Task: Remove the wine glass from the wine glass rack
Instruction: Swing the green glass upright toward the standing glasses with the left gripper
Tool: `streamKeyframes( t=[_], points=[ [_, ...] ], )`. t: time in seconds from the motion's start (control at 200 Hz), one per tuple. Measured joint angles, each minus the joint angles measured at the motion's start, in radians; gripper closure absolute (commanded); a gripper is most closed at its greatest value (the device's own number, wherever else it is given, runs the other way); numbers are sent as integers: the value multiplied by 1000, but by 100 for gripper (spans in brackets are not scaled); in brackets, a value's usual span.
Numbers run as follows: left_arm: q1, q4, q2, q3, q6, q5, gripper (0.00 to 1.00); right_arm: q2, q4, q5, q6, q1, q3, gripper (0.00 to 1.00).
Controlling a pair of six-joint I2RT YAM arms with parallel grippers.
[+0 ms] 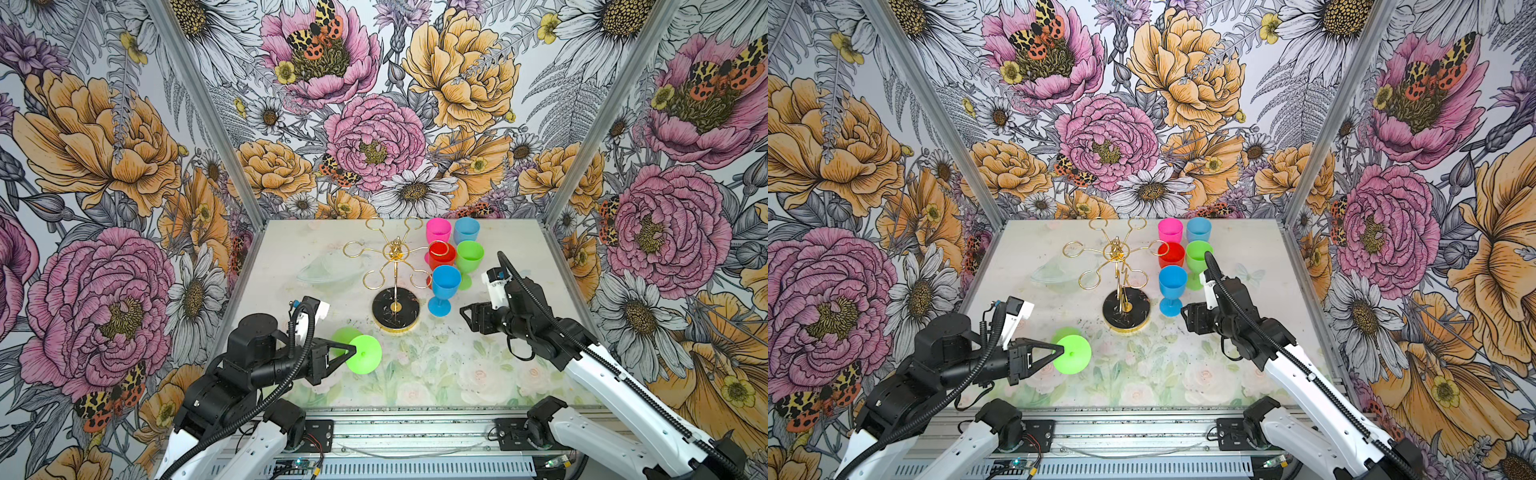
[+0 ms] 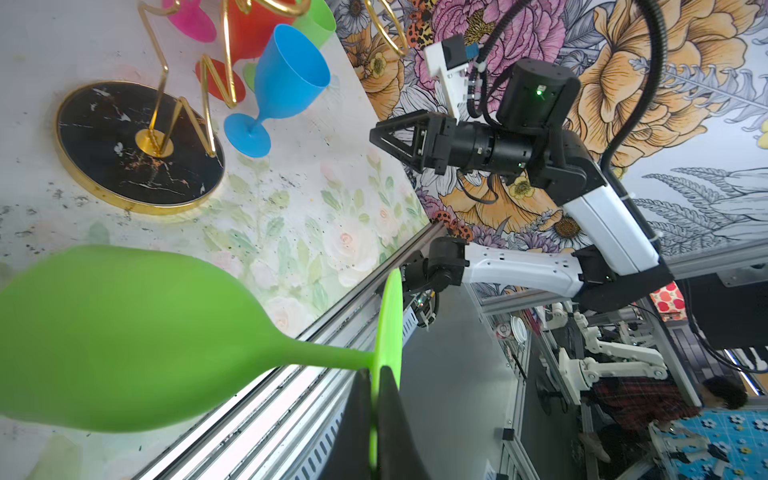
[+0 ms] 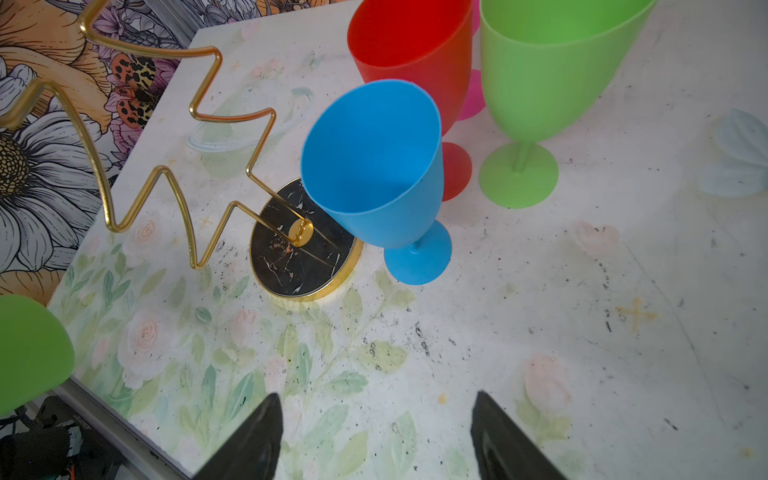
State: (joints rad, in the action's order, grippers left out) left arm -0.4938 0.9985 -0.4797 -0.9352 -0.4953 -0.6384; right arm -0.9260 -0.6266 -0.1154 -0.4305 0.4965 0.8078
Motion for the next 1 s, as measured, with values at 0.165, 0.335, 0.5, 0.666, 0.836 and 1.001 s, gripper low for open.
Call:
streamKeyframes(
  t=[0.165, 0.335, 0.5, 0.666, 0.836, 1.001],
  points=[
    [-73, 0, -4, 20, 5, 28, 100, -74, -18, -6, -8, 33, 42, 29],
    [-131, -26, -11, 62, 28, 49, 100, -104, -29, -6, -22, 60, 75, 29],
    [-166, -58, -43, 84, 61, 99, 100, -114, -35, -6, -26, 79, 83, 29],
    [-170, -76, -72, 86, 88, 130, 100, -118, -41, -3, -26, 92, 93, 29],
    [-170, -103, -70, 95, 101, 131, 100, -118, -43, 0, -34, 98, 95, 28],
    [-180, -138, -61, 98, 103, 146, 100, -118, -47, 13, -37, 100, 95, 29]
  ],
)
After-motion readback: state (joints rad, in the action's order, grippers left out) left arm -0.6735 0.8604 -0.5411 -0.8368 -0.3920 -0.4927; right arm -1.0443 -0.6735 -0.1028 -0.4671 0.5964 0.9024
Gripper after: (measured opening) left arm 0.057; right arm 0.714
